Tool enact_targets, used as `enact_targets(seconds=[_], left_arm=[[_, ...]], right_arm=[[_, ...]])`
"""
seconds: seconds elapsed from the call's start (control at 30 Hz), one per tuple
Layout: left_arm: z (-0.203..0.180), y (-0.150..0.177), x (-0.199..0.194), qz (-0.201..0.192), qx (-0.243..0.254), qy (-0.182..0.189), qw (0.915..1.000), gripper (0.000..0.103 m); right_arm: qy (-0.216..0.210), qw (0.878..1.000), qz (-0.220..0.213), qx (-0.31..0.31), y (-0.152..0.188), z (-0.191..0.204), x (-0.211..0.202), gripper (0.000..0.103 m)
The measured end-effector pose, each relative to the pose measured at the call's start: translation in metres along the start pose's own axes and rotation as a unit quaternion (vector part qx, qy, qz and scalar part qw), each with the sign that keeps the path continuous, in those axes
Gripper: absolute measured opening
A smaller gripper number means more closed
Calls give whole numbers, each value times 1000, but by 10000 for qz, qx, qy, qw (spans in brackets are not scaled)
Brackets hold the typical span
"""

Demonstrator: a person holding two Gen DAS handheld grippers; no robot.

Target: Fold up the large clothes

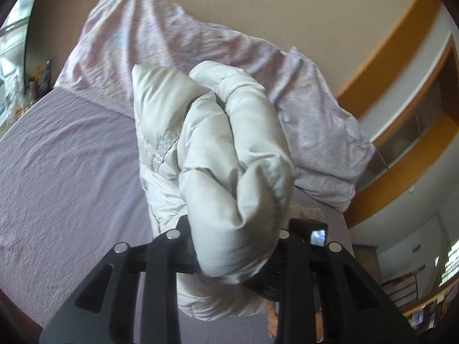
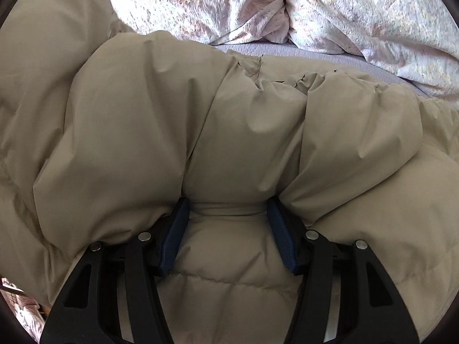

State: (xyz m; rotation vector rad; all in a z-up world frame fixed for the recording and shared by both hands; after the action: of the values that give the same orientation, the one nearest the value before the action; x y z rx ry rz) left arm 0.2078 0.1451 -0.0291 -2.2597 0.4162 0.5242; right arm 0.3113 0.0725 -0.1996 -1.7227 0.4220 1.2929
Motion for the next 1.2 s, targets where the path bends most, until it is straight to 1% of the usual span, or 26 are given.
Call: enact_targets(seconds=[0.13, 0.2, 0.33, 0.43, 0.53, 0.7, 0.8, 0.83, 0.87, 0.93, 1.03, 1.2], left_arm=[[-36, 9, 19, 151, 324, 132, 9993, 28], [-47, 13, 25, 191, 434, 158, 9988, 28], [-72, 25, 39, 285, 627, 291, 9972, 28], [-95, 38, 54, 420, 805, 383, 9951, 28], [-116, 55, 72, 575, 924, 463, 9930, 28], [-146, 80, 102, 850, 1039, 597, 9891, 29], [-165, 97, 122, 1045, 1111, 680, 9860, 29], [-170, 102, 128, 1107, 1130, 705, 9849, 29], [-176, 109, 135, 1190, 1157, 726, 9835, 29], [-184, 122, 149, 1341, 1198, 743, 9809, 29], [-197, 143, 171, 1599, 1234, 757, 9765, 29], [-212, 168, 196, 1875, 1352, 697, 9704, 31]], right_arm=[[-159, 9999, -11, 27, 1, -5, -4, 58], [-268, 9996, 21, 78, 2, -11, -7, 58], [-572, 9979, 23, 315, 6, -32, -20, 58], [-642, 9967, -173, 458, 9, -59, -36, 59], [-513, 9960, -397, 613, 13, -93, -51, 59], [-138, 9933, -574, 996, 27, -159, -66, 60], [58, 9903, -570, 1266, 40, -196, -70, 60], [120, 9892, -556, 1349, 44, -207, -71, 61], [226, 9875, -533, 1468, 50, -222, -72, 65], [374, 9842, -515, 1650, 59, -243, -74, 66], [489, 9793, -476, 1907, 72, -269, -75, 66], [656, 9709, -453, 2259, 95, -308, -84, 66]])
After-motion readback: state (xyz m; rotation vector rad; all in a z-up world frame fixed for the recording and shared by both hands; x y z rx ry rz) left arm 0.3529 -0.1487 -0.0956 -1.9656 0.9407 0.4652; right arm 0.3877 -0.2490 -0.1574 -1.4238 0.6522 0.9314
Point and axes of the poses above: each gripper's, at about its wrist camera, not at the fingertips, and x roughly the way its jaws point, z to its left, y to its underside, the point moved 10 cm from there along x, roughly the way its jaws point, and after that the axes turned 14 degrees about y, right-handed, at the moved point
